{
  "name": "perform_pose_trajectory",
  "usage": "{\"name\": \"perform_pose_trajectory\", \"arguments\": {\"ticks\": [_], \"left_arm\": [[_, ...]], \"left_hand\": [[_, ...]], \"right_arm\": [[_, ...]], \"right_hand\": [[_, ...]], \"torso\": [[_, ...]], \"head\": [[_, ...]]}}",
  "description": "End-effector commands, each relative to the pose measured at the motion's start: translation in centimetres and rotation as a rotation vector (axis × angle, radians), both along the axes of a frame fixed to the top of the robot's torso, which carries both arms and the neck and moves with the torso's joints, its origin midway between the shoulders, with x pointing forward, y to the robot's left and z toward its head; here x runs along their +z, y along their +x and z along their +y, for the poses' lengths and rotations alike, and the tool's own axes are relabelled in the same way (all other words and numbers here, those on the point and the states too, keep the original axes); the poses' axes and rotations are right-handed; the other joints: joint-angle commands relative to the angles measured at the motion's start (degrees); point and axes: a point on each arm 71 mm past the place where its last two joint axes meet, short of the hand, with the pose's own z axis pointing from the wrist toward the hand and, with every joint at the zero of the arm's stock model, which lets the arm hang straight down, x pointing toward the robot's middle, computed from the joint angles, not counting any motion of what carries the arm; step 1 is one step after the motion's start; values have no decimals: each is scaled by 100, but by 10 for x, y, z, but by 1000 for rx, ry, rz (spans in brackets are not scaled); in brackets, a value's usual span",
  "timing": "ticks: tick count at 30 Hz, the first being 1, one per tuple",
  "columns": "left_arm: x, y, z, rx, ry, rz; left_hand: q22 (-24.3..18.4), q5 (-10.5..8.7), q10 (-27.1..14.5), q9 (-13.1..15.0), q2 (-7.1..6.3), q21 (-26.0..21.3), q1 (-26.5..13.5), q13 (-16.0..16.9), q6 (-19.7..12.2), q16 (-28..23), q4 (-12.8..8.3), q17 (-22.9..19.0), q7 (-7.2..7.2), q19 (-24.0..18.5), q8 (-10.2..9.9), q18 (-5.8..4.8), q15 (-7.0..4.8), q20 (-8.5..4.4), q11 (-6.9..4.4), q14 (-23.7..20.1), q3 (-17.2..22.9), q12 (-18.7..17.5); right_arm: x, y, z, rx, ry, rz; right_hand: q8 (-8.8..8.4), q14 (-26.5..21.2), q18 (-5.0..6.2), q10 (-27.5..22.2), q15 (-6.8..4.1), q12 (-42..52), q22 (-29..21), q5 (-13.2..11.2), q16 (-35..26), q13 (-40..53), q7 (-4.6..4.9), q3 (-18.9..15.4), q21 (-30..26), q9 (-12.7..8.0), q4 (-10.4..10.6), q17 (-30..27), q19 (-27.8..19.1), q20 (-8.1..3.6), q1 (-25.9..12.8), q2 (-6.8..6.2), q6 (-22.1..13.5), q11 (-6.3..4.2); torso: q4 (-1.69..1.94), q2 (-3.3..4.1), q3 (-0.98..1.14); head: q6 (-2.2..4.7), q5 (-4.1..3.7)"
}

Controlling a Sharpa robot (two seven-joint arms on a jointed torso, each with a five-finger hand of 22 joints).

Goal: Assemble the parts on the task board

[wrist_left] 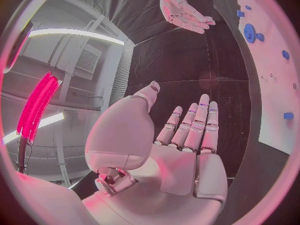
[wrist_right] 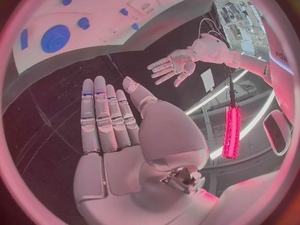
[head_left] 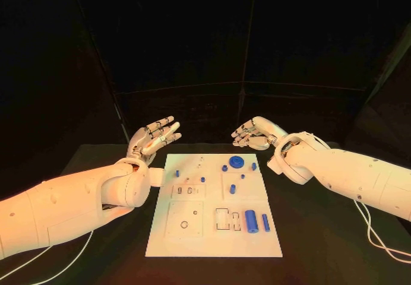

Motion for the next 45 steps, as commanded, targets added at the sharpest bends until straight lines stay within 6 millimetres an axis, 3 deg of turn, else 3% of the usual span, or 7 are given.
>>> {"name": "perform_pose_trajectory", "arguments": {"ticks": [1, 2, 4, 7, 14, 20, 45], "left_arm": [[3, -4, 0, -30, -31, -7], [4, -5, 0, -34, -34, -9], [6, -8, 0, -47, -36, -19], [8, -12, -2, -74, -39, -37], [14, -22, -9, -133, -63, -49], [18, -29, -13, -167, -81, -48], [29, -33, -14, -194, -96, -61]], "left_hand": [[59, 14, 453, 15, 65, 158, 31, 27, 237, 69, -82, 15, 485, 420, 44, 48, -34, -12, -6, 195, -36, 94], [73, 9, 718, 31, 79, 202, 40, 49, 403, 122, -105, 32, 486, 505, 78, 68, -82, -10, -39, 312, -48, 158], [101, 23, 975, 142, 121, 296, 87, 68, 1368, 241, -176, 69, 533, 687, 311, 161, -177, -31, -147, 585, -54, 269], [129, 16, 1220, 148, 176, 412, 137, 51, 1644, 349, -277, 99, 464, 934, 420, 249, -281, -36, -242, 905, -68, 351], [128, 18, 1411, 111, 223, 481, 168, 32, 1781, 376, -375, 106, 416, 1118, 445, 263, -346, -74, -297, 1140, -101, 372], [125, 18, 1432, 105, 228, 485, 167, 31, 1794, 373, -385, 106, 418, 1134, 443, 263, -351, -79, -301, 1162, -109, 372], [107, 18, 1382, 72, 238, 486, 151, 17, 1752, 316, -419, 87, 458, 1174, 388, 258, -338, -80, -271, 1160, -150, 305]], "right_arm": [[-1, 1, 6, 2, -217, -22], [0, 0, 7, 7, -248, -23], [1, 0, 10, 16, -303, -29], [2, 0, 15, 31, -367, -37], [8, -5, 25, 61, -473, -59], [13, -5, 31, 67, -516, -78], [12, 4, 53, 97, -572, -63]], "right_hand": [[-75, 1007, 69, 436, -297, -125, 341, 66, 425, 19, -139, -9, 696, 13, 34, 335, 642, -358, 43, -252, 323, -188], [-83, 1151, 72, 461, -326, -140, 396, 159, 515, 20, -153, -31, 801, 12, 46, 399, 728, -401, 19, -275, 338, -205], [-98, 1316, 64, 503, -365, -175, 492, 242, 631, 20, -172, -52, 976, 12, 63, 509, 827, -464, -14, -305, 376, -231], [-133, 1527, 58, 533, -407, -229, 623, 263, 820, 21, -190, -60, 1213, 9, 78, 684, 937, -529, -41, -332, 403, -253], [-238, 1614, 53, 543, -451, -287, 995, 206, 1866, 31, -190, -20, 1854, 7, 138, 1413, 1079, -591, -121, -382, 425, -274], [-267, 1578, 52, 350, -430, -294, 1178, 121, 2432, 28, -159, -15, 2163, 4, 186, 1803, 1080, -564, -157, -442, 354, -229], [-260, 1562, 65, 212, -399, -180, 1712, 78, 4878, 38, -182, 162, 3038, 8, 349, 4274, 894, -526, -80, -448, 165, -224]], "torso": [[-3, 172, -26], [1, 208, -33], [11, 266, -38], [37, 346, -42], [59, 532, -34], [25, 642, -34], [21, 732, -29]], "head": [[11, 16], [23, 22], [42, 32], [68, 10], [135, -11], [190, -19], [185, -11]]}}
